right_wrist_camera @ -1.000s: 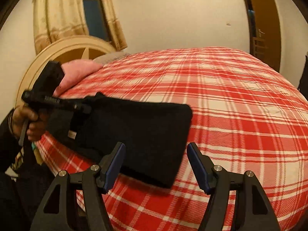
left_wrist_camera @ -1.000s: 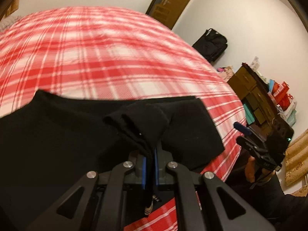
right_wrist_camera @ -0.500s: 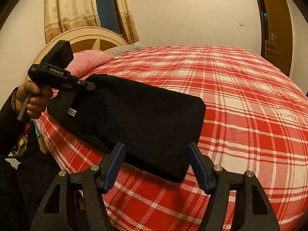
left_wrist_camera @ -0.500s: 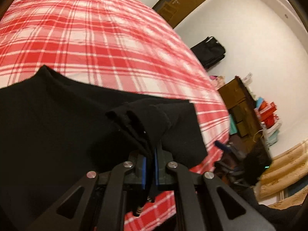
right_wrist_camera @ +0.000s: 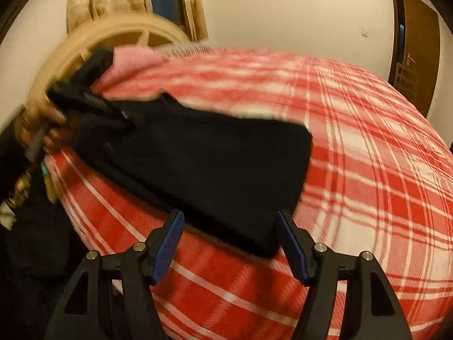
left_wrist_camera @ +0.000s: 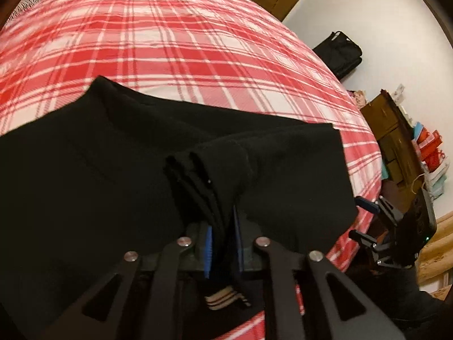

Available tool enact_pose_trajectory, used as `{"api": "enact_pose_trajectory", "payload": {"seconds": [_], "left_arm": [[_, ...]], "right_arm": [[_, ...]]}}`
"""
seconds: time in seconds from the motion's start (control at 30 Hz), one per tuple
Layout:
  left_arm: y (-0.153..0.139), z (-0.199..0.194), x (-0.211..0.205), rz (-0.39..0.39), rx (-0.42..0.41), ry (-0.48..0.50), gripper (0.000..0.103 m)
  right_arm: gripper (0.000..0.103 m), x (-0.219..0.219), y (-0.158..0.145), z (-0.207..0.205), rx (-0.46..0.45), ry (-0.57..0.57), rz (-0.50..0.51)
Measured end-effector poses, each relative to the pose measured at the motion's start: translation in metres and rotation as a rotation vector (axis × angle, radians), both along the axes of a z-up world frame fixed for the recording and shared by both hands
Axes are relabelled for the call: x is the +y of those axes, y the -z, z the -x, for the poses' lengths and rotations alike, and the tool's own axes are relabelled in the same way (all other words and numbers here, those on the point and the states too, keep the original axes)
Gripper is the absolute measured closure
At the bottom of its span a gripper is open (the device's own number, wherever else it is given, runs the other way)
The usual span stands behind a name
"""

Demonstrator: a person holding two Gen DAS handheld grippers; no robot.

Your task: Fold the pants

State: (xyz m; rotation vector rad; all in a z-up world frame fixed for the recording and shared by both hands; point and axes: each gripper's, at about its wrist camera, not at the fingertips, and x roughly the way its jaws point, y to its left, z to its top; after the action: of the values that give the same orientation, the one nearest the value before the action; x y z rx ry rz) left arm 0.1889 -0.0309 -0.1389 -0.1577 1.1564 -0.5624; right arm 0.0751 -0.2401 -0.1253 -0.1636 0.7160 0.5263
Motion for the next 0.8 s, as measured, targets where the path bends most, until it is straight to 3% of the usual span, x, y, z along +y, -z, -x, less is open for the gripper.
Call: {"api": "enact_pose_trajectory", "payload": {"seconds": [0.13,0.27,0.3,0.33,0.4,0.47,0.53,0.7,0.8], "left_arm": [[-0.003,-0.003,0.018,0.017,-0.024,-0.039,0.079],[-0.005,-0.002,0.025,0.035,-0.032,-0.049,0.077],[-0.006,-0.001,0.026,0.040,-0.037,-0.053,0.076],[-0.010,0.002,0.030,0.048,-0.054,-0.063,0.071],[-0.017,0.005,0.037,0.053,-0.083,-0.085,0.059],[-0.027,0.013,0.050,0.016,-0.140,-0.118,0.038],[-0.036,0.023,0.073,-0.032,-0.209,-0.170,0.027],[-0.044,0.038,0.136,-0.173,-0.295,-0.328,0.023],[-0.043,0.045,0.182,-0.274,-0.333,-0.441,0.023]], "right_arm": [[0.035,0.030,-0.015,-0.002,-0.029,-0.084,-0.044],[0.035,0.061,0.023,-0.019,0.110,-0.134,0.077],[0.035,0.064,0.030,-0.016,0.088,-0.140,0.115],[0.035,0.068,0.029,-0.008,0.044,-0.157,0.153],[0.035,0.073,0.022,-0.004,0.056,-0.178,0.169],[0.035,0.077,0.008,-0.002,0.046,-0.208,0.079],[0.035,0.087,-0.001,-0.005,0.036,-0.220,0.034],[0.035,0.137,0.000,-0.025,0.029,-0.252,0.045],[0.035,0.162,0.013,-0.035,0.070,-0.294,0.042]]}}
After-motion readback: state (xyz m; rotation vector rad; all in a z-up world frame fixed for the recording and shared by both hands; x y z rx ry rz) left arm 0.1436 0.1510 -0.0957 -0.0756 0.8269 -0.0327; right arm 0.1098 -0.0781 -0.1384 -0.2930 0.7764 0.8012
